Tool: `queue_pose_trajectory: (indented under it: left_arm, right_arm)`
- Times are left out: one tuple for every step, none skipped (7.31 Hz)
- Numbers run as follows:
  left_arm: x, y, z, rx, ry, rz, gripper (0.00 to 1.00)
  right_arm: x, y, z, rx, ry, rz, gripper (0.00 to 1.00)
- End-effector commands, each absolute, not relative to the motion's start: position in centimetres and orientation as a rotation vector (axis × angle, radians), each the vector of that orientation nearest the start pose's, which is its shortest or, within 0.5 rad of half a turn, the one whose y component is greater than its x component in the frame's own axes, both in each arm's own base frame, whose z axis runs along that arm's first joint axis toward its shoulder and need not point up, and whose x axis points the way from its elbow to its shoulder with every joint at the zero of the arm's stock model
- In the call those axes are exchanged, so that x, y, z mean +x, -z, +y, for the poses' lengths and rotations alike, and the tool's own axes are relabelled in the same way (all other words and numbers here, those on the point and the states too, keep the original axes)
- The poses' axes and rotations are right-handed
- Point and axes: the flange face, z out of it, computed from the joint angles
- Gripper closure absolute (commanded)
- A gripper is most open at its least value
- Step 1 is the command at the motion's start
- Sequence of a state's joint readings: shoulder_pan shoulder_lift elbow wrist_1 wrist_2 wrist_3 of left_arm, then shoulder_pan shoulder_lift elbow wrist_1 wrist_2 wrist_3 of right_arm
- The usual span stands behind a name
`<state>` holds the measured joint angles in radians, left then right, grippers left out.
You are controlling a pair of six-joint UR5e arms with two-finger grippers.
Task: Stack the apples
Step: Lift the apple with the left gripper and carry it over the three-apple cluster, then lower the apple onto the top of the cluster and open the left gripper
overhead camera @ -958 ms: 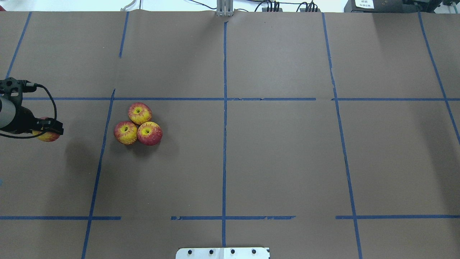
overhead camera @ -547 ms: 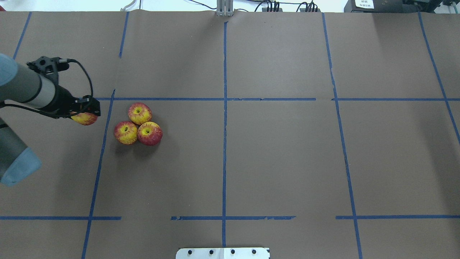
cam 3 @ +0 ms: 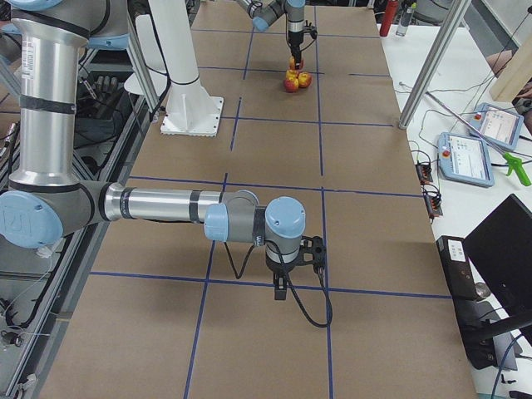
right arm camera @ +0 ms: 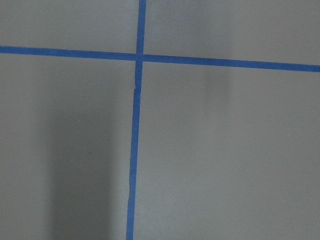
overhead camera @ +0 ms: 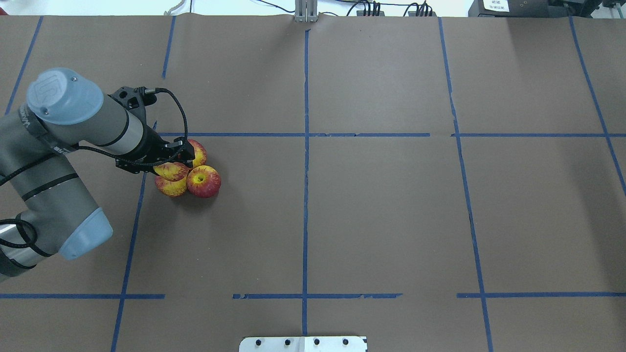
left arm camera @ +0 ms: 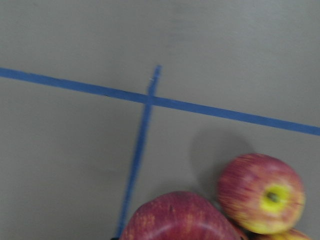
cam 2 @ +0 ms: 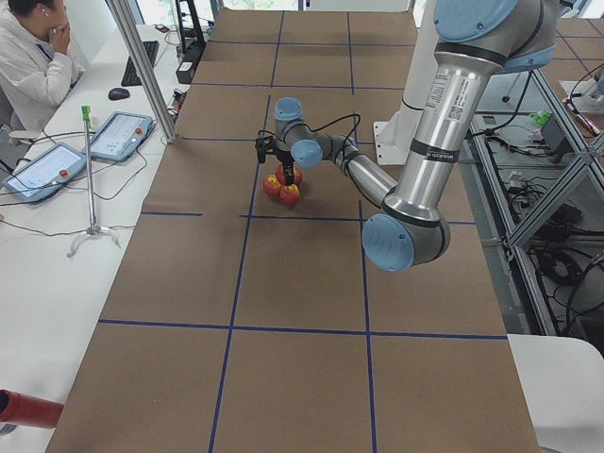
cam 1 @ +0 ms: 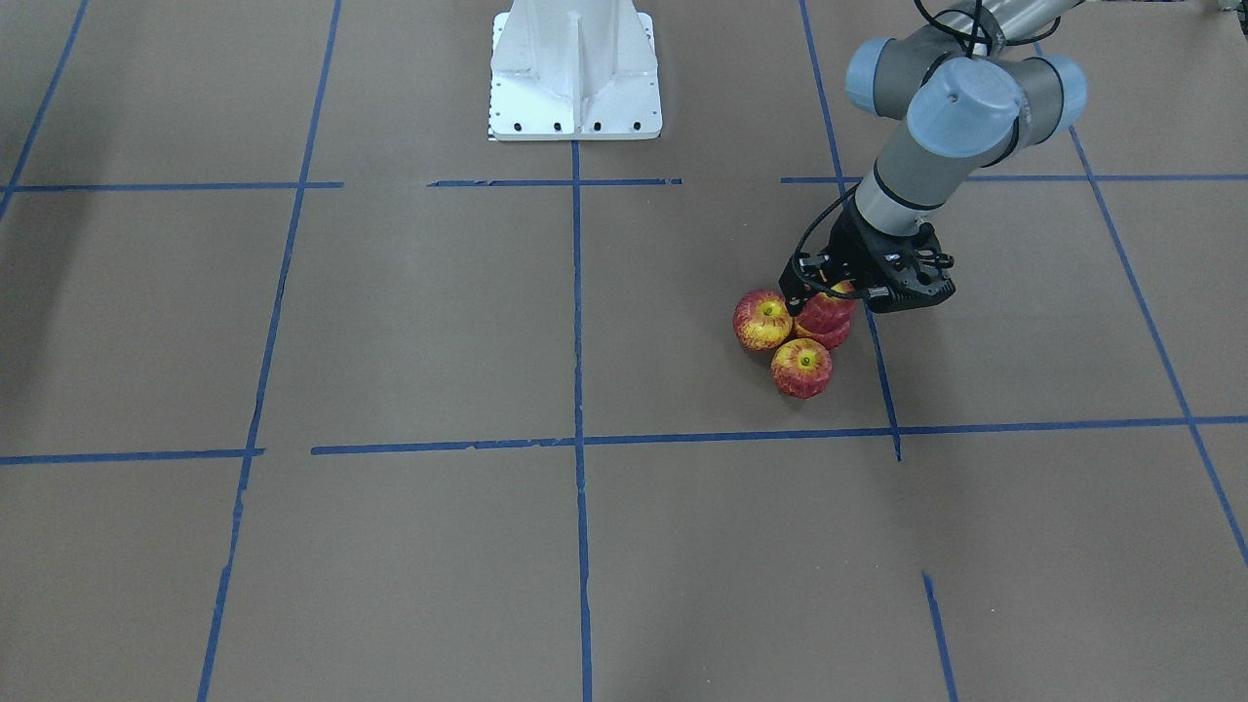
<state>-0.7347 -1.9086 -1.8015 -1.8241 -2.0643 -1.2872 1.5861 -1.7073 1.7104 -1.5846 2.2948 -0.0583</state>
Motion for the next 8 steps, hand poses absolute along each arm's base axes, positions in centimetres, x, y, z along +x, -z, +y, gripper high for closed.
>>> queue_pose_trajectory:
  left_arm:
    - [39.5, -33.4, -46.7, -0.017, 0.213, 0.933, 1.0]
    - [39.5, -33.6, -46.7, -0.017, 0.215, 0.93, 1.0]
    - [39.5, -33.6, -46.7, -0.016, 0.213, 0.93, 1.0]
    - [39.6, -33.6, -46.9, 0.003, 0.221, 0.923, 1.0]
    - [39.5, -33.6, -47.4, 0.052, 0.242, 0.904, 1.0]
    - [39.8, -33.5, -47.3, 0.058, 0.238, 0.902, 1.0]
    - [40.4, -33.6, -46.8, 0.051, 0.228, 0.901, 1.0]
    - [41.1, -33.9, -46.5, 0.043, 0.221, 0.894, 1.0]
  right_arm:
    - [7.4, -65.8, -43.2, 0.016, 0.037, -0.724, 0.0]
    - [7.4, -65.8, -43.2, 0.016, 0.037, -0.724, 0.0]
    - [7.4, -65.8, -43.2, 0.016, 0.037, -0.724, 0.0]
    - [7.4, -65.8, -43.2, 0.016, 0.037, -0.724, 0.0]
    - [7.4, -65.8, -43.2, 0.016, 0.037, -0.724, 0.0]
    - [7.4, -65.8, -43.2, 0.016, 0.037, -0.724, 0.0]
    - [7.4, -65.8, -43.2, 0.016, 0.037, -0.724, 0.0]
    - [7.4, -65.8, -43.2, 0.016, 0.037, -0.724, 0.0]
